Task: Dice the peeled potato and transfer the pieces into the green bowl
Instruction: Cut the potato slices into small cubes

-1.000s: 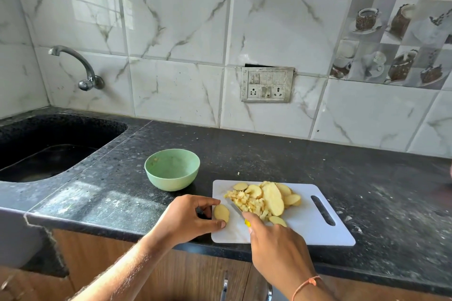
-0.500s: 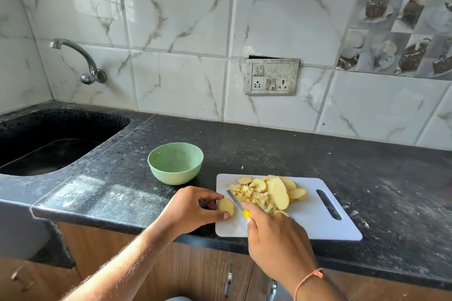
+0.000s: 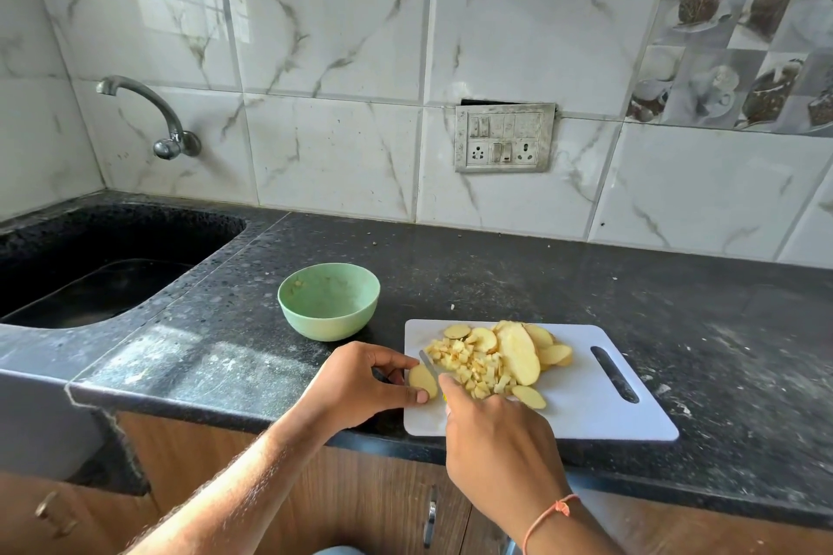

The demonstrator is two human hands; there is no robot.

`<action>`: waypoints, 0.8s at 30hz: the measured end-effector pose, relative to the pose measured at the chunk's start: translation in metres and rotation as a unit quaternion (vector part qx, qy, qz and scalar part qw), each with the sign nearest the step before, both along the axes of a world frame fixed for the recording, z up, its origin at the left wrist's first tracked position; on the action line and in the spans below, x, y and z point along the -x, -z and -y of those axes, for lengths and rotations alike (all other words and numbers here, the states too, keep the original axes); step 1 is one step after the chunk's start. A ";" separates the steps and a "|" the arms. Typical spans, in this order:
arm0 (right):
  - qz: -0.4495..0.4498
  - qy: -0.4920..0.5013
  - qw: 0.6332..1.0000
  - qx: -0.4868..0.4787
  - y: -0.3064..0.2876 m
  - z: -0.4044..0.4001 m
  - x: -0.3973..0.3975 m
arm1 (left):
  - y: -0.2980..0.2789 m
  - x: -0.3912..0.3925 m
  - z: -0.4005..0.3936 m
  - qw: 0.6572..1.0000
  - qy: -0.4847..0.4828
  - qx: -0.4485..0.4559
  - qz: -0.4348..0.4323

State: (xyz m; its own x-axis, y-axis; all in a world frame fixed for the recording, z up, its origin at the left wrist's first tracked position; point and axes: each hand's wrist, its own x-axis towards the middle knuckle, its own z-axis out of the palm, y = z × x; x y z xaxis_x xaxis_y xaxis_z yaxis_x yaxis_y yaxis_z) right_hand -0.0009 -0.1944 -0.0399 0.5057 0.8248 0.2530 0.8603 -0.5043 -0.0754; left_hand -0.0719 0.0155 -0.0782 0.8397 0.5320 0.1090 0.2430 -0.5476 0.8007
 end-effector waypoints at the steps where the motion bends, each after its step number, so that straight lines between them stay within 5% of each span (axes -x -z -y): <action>1: 0.010 -0.001 1.000 0.012 0.001 -0.001 0.001 | 0.000 0.000 0.000 1.000 0.001 0.003 -0.001; 19: -0.056 -0.003 0.993 0.101 0.005 0.037 0.015 | -0.002 -0.001 0.002 1.000 -0.010 0.002 -0.012; 24: -0.042 0.014 0.998 0.055 0.008 0.039 0.012 | -0.004 0.001 0.003 1.000 -0.004 -0.002 -0.021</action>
